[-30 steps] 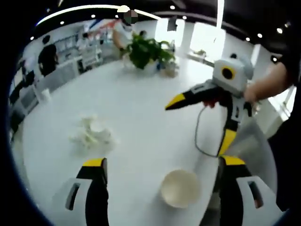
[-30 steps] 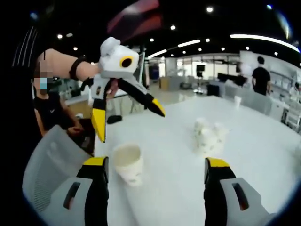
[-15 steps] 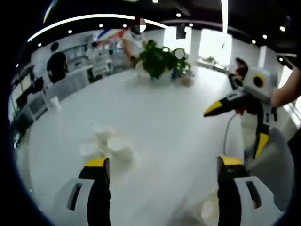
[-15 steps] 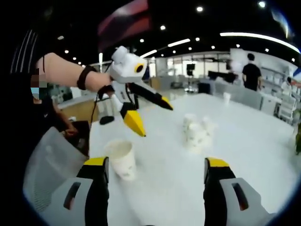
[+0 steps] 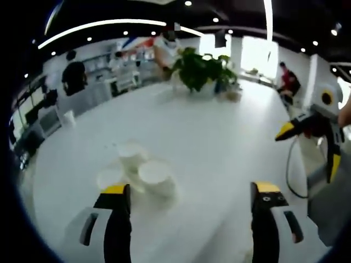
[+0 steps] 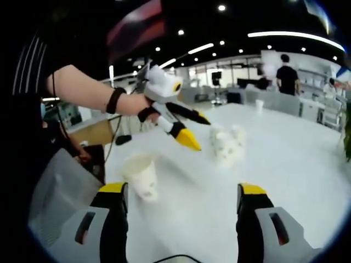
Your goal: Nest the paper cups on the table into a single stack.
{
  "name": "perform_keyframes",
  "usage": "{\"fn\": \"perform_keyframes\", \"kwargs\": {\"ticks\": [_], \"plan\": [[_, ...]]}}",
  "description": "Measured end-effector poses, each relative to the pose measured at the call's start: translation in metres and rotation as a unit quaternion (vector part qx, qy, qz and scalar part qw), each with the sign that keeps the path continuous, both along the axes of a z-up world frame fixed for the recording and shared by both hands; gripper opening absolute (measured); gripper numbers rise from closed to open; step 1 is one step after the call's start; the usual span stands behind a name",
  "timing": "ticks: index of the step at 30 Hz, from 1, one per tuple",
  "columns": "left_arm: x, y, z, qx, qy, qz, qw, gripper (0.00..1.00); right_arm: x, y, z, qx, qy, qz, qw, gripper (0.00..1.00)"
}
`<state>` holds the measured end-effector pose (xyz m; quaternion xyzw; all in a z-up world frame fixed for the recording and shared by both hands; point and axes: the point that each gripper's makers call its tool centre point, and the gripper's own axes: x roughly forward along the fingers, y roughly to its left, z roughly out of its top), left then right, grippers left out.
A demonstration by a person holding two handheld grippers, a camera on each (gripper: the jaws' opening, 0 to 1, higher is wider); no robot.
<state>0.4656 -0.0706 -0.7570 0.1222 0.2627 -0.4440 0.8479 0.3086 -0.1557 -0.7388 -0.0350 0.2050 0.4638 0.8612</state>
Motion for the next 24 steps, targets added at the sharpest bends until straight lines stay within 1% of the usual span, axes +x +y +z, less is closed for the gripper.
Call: {"fn": "perform_keyframes", "kwargs": {"ticks": [5,7,9,12,14,16,18,20,24], "plan": [[0.014,-0.007,-0.003,-0.006,-0.017,-0.001,0.9998,0.88,0.002,-0.002,-0.004,0.002,0.0,-0.007,1.0,0.79],[0.018,-0.009,-0.007,-0.007,-0.015,-0.001,0.9999,0.88,0.004,-0.002,-0.005,0.002,0.001,-0.008,1.0,0.79],[0.022,-0.013,-0.01,-0.019,-0.007,0.0,0.9998,0.86,0.006,-0.003,-0.007,0.0,0.003,-0.008,1.0,0.79],[0.027,-0.012,-0.018,-0.014,-0.002,0.005,0.9999,0.87,0.008,-0.003,-0.008,0.003,0.007,-0.011,0.9999,0.79],[0.03,-0.012,-0.022,-0.017,0.0,0.004,0.9999,0.86,0.007,-0.002,-0.011,0.002,0.009,-0.011,0.9999,0.79],[0.031,-0.013,-0.024,-0.019,0.007,0.008,0.9998,0.85,0.006,0.0,-0.014,0.002,0.014,-0.01,0.9999,0.79],[0.034,-0.014,-0.024,-0.02,0.001,0.008,0.9998,0.84,0.005,0.001,-0.017,0.001,0.017,-0.009,0.9998,0.79],[0.038,-0.015,-0.027,-0.024,0.004,0.01,0.9997,0.82,0.004,0.002,-0.02,0.002,0.022,-0.007,0.9997,0.79],[0.041,-0.014,-0.031,-0.018,0.003,0.008,0.9998,0.8,0.003,0.005,-0.025,0.003,0.03,-0.004,0.9995,0.79]]}}
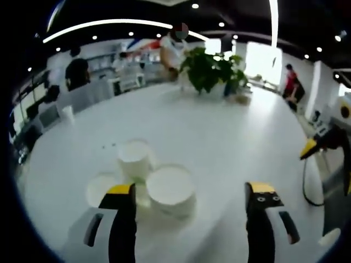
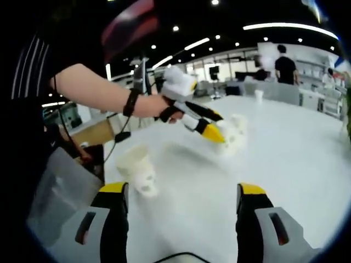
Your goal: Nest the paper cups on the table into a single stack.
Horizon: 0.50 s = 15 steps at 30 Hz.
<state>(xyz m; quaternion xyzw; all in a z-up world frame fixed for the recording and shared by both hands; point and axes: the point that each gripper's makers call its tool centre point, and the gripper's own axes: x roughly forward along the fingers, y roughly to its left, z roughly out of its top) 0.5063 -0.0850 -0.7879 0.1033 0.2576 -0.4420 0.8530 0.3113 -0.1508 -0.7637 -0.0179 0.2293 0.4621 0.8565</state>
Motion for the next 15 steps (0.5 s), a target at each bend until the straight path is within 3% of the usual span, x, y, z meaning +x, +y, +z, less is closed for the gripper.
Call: {"fn": "perform_keyframes", "kwargs": {"ticks": [11,15], "plan": [[0.0048,-0.0019,-0.0055,0.002,-0.001,-0.007,1.0,0.68,0.0054,-0.0011,-0.0074,0.006,0.013,-0.006,0.9999,0.78],[0.0023,-0.0035,-0.0066,0.003,0.004,-0.016,0.9999,0.55,0.0071,-0.0023,-0.0091,0.008,0.015,-0.007,0.9998,0.78]]}}
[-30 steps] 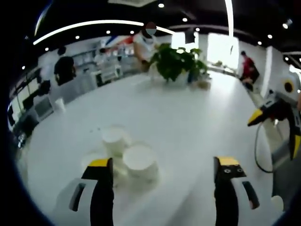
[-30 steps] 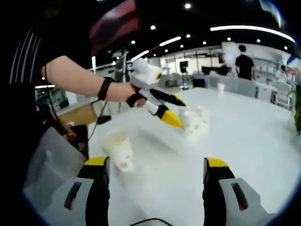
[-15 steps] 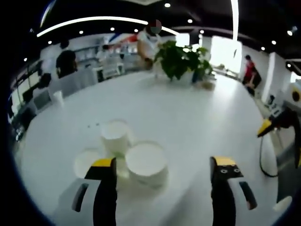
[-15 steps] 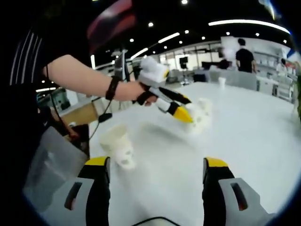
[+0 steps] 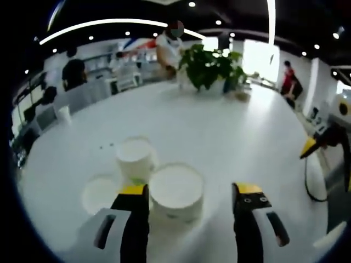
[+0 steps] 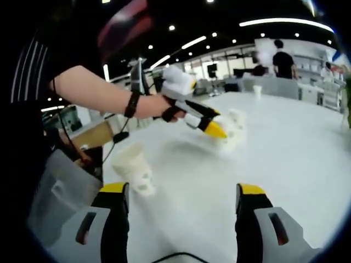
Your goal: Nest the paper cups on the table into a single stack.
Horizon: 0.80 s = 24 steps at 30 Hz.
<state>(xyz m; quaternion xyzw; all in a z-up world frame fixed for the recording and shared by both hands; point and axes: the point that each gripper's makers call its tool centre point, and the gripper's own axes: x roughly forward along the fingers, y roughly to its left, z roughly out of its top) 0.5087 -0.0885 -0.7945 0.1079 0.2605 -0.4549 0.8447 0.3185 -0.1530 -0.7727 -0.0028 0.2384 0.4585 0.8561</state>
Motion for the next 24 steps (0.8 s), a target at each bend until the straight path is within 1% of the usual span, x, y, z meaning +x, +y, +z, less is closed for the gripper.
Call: {"fn": "perform_keyframes", "kwargs": {"ticks": [2,4,5,7,9,18,21,24], "plan": [[0.0,0.001,-0.001,0.009,-0.009,-0.008,0.9999,0.48,0.001,-0.001,-0.001,0.001,0.002,-0.001,1.0,0.77],[0.001,0.0,0.002,0.014,-0.028,-0.018,0.9994,0.45,0.0,0.0,-0.001,0.005,0.005,-0.002,1.0,0.77],[0.0,-0.002,0.003,0.014,-0.036,-0.025,0.9989,0.43,0.005,0.001,0.0,0.008,0.007,-0.004,0.9999,0.77],[0.001,-0.003,0.004,0.008,-0.025,-0.026,0.9993,0.38,0.009,0.002,0.001,0.008,0.007,-0.005,0.9999,0.77],[0.005,-0.002,0.003,0.009,-0.024,-0.027,0.9993,0.37,0.012,0.002,0.0,0.008,0.009,-0.004,0.9999,0.77],[0.015,-0.002,0.004,-0.002,-0.013,-0.023,0.9997,0.36,0.018,0.0,0.003,0.01,0.007,-0.005,0.9999,0.77],[0.013,-0.004,0.007,-0.023,0.019,-0.011,0.9995,0.36,0.02,-0.003,0.004,0.009,0.007,-0.006,0.9999,0.77],[0.012,-0.003,0.01,-0.024,0.017,-0.01,0.9995,0.36,0.024,-0.006,0.008,0.013,0.005,-0.012,0.9998,0.77]]}}
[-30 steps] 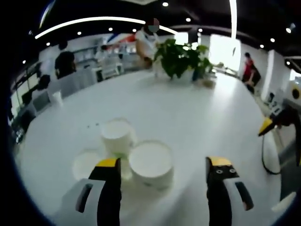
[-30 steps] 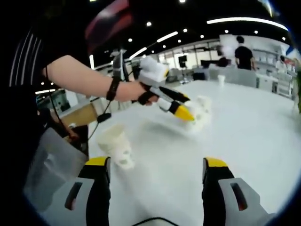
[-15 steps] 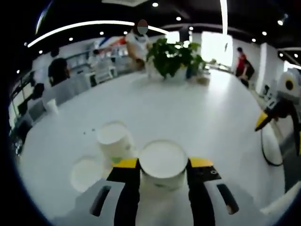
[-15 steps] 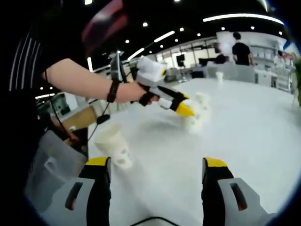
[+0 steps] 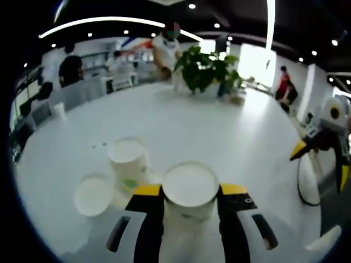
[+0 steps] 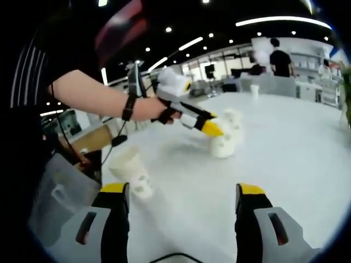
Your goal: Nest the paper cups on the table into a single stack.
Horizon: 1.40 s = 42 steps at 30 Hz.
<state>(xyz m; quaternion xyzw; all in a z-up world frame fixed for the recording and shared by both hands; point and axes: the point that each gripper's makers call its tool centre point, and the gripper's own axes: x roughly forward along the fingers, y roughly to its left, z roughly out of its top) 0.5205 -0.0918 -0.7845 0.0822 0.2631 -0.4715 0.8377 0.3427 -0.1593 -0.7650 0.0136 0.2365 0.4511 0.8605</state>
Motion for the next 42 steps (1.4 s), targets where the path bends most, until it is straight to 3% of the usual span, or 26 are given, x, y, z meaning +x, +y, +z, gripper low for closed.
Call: {"fn": "perform_keyframes", "kwargs": {"ticks": [11,20,30,42], "plan": [[-0.014,0.0,0.024,-0.028,0.006,0.008,0.9996,0.36,0.0,0.001,0.014,0.001,-0.013,-0.003,0.9999,0.77],[-0.05,0.001,0.051,-0.048,0.01,0.005,0.9988,0.36,-0.002,0.01,0.036,0.01,-0.028,-0.011,0.9995,0.76],[-0.085,0.013,0.093,-0.074,-0.002,0.011,0.9972,0.36,0.008,0.026,0.058,0.086,-0.015,-0.066,0.994,0.72],[-0.118,0.025,0.134,-0.097,-0.018,0.002,0.9951,0.36,0.0,0.05,0.069,0.1,-0.018,-0.069,0.9924,0.7]]}}
